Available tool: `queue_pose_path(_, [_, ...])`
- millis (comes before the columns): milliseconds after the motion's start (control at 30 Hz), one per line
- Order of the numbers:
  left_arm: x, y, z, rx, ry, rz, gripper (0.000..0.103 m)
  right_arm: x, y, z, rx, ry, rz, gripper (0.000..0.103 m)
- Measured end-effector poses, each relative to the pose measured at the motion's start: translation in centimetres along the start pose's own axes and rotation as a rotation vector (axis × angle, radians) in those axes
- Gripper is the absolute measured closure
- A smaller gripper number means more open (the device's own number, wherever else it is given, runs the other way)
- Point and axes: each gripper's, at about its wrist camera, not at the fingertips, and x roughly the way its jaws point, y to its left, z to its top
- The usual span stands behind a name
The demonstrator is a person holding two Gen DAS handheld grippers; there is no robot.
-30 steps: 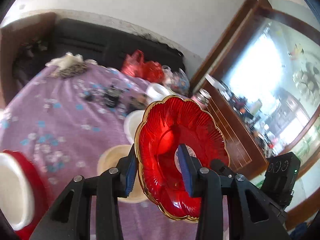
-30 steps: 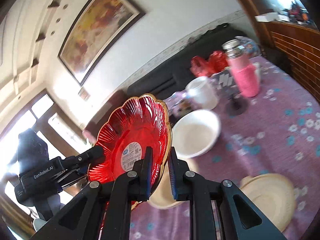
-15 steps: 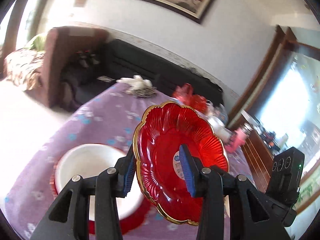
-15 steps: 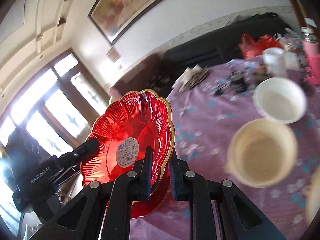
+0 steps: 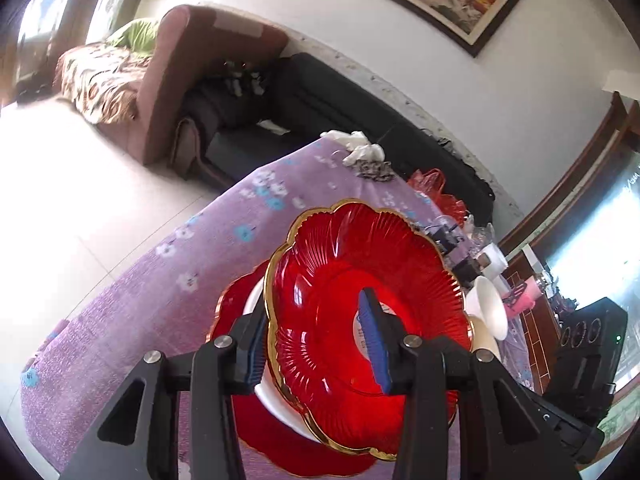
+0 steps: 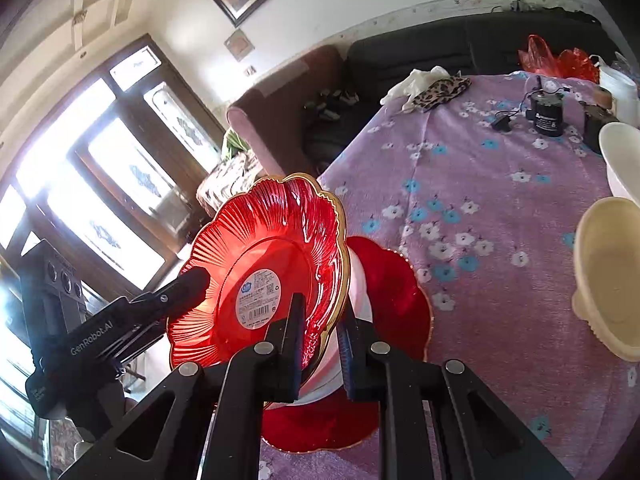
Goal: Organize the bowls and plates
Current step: 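Carry the gold-rimmed red plate with both grippers onto the red plate stack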
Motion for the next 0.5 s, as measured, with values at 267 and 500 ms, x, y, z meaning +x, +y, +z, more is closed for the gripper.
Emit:
queue_pose_path(267, [1.0,1.4,-0.4,-0.006,0.03,0.02,0.063,1.6,1.1,-0.5,-0.045,0.018,-0.067,0.085])
queue_pose_path(500, [1.4,1.1,-0.7,0.01,0.034,0.048,0.058,1.9,2.5,-0.7,-0.109,-0.003,-0.156,0.084])
